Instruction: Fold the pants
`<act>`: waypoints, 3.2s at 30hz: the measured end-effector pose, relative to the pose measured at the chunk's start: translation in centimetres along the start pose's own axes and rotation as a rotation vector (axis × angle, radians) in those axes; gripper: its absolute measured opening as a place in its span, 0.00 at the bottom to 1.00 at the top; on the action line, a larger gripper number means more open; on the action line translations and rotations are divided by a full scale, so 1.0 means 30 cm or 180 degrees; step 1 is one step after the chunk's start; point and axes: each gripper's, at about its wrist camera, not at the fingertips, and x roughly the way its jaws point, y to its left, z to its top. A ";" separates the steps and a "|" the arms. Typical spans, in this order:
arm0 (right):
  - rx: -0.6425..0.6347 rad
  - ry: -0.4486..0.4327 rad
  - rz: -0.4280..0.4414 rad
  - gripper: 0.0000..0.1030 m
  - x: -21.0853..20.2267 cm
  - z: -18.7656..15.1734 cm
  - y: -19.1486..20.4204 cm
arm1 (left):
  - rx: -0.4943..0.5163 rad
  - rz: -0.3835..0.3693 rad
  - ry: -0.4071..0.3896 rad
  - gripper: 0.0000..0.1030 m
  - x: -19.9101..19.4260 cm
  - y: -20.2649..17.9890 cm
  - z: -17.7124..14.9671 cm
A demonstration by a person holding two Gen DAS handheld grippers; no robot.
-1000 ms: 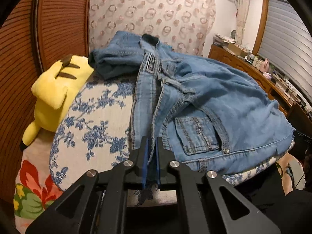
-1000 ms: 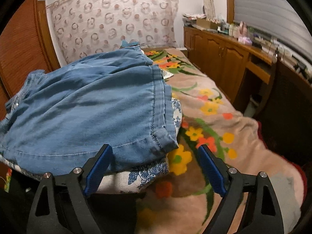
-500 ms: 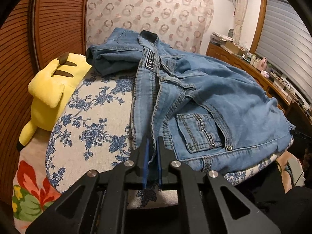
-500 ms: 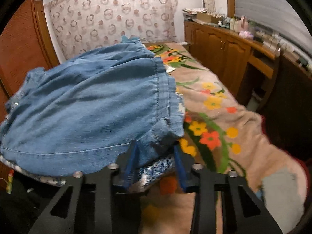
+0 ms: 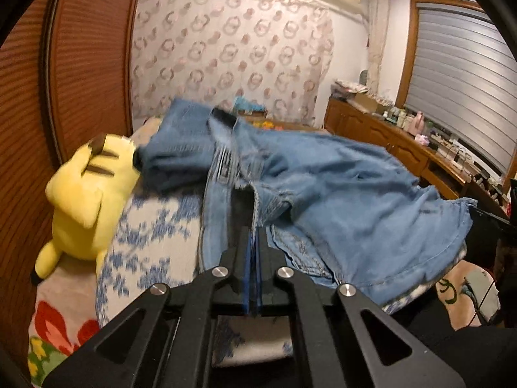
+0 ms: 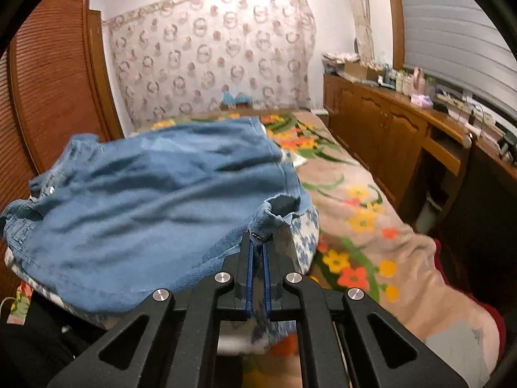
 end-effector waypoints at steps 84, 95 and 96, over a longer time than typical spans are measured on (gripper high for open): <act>-0.0699 0.0016 -0.0335 0.29 0.914 0.777 0.220 | 0.0236 0.0217 0.0030 0.62 0.697 0.122 0.620; -0.1251 0.0173 0.0908 0.39 0.808 0.766 0.603 | 0.0284 0.0055 0.0205 0.62 0.647 0.042 0.492; -0.1296 0.0230 0.1008 0.39 0.815 0.764 0.629 | 0.0291 0.0052 0.0214 0.62 0.645 0.037 0.484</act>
